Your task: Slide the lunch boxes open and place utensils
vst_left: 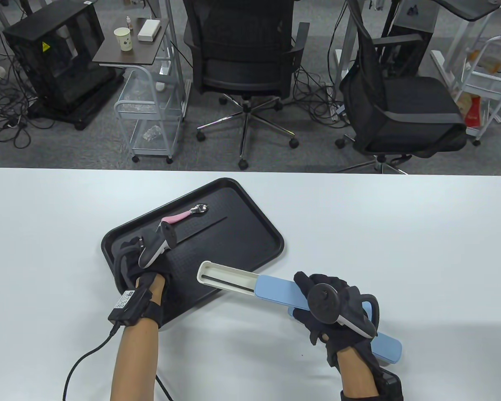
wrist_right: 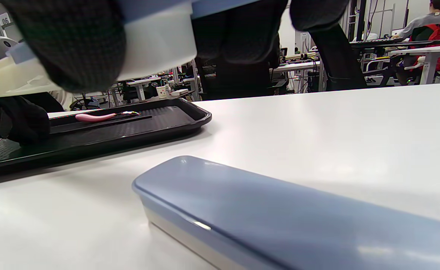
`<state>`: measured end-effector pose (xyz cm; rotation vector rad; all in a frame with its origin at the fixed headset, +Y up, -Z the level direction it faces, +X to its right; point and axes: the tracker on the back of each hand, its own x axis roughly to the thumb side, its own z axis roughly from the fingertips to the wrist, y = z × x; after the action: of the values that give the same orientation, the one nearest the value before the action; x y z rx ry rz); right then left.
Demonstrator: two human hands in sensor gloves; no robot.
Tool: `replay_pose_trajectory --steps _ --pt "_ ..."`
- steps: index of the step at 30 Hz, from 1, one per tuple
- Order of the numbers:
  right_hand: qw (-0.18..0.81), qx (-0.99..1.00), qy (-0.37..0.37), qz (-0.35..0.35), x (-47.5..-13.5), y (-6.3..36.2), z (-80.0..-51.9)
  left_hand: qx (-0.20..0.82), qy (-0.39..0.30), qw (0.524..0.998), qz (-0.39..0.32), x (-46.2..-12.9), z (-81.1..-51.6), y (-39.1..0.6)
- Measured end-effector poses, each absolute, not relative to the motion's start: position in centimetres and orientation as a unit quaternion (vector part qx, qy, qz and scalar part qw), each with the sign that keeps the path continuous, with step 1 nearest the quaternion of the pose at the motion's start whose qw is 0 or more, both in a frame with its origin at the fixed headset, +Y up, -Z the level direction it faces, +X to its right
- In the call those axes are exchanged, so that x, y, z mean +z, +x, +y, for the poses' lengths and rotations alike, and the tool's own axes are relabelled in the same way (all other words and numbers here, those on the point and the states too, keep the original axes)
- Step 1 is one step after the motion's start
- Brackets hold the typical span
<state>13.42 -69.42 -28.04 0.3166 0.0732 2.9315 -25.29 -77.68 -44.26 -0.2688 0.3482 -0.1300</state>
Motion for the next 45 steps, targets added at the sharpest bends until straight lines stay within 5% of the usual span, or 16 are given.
replay_pose_trajectory --steps 14,30,45 --pt "0.094 0.989 0.109 0.032 -28.1 13.3 -69.7 -0.085 -0.119 0.980 0.138 -43.9 -77.1 -25.2" --pt "0.096 0.990 0.096 0.045 -28.5 13.9 -70.3 0.117 0.063 0.991 -0.022 -35.8 -68.5 -26.5" --pt "0.091 0.990 0.097 0.041 -28.7 13.8 -70.3 0.049 0.083 0.991 -0.097 -32.3 -70.1 -26.3"
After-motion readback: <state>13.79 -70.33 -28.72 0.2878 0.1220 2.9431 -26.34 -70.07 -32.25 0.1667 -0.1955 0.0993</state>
